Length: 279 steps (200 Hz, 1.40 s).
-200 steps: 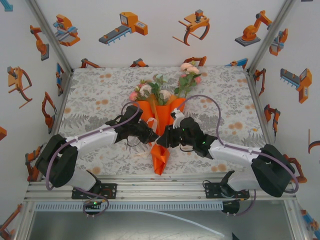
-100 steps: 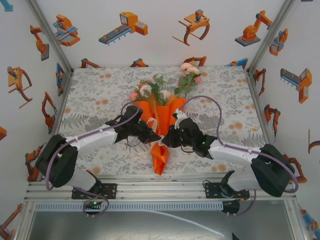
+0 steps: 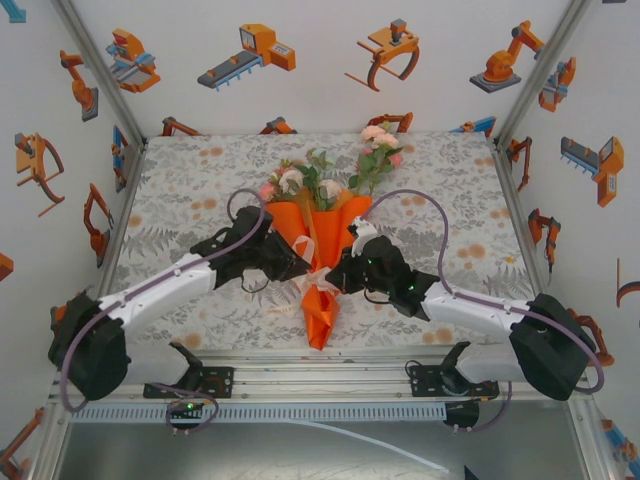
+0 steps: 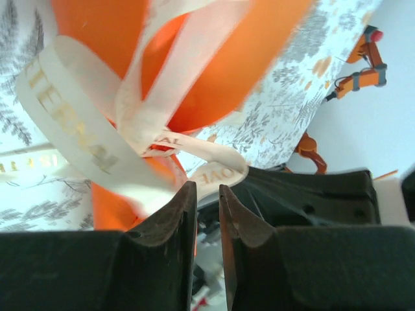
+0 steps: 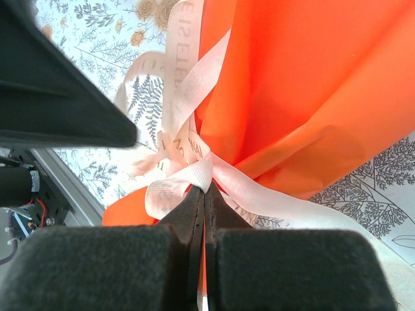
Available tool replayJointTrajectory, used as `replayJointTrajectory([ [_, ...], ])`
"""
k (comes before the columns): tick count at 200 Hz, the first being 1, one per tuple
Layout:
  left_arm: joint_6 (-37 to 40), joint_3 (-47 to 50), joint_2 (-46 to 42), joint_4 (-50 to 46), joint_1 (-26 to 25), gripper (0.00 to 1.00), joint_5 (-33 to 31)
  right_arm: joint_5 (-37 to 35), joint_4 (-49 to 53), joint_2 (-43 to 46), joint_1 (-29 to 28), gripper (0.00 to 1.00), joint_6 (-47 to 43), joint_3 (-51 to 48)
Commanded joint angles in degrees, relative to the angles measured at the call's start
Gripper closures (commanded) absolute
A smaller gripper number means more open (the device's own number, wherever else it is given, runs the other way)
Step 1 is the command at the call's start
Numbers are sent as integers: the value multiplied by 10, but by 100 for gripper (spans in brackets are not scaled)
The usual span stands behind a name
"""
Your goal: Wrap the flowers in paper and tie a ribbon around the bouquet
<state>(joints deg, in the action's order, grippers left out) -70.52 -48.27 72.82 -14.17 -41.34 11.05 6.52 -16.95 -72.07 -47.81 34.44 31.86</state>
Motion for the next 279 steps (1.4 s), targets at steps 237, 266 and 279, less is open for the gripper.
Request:
replayJointTrajectory([
  [237, 109, 74, 115, -47, 105, 73, -87, 34, 26, 7, -1, 100, -9, 37],
  [266, 109, 68, 112, -49, 106, 82, -85, 47, 20, 2, -1, 100, -5, 40],
  [279, 112, 62, 106, -59, 106, 87, -79, 49, 15, 0, -1, 100, 2, 41],
])
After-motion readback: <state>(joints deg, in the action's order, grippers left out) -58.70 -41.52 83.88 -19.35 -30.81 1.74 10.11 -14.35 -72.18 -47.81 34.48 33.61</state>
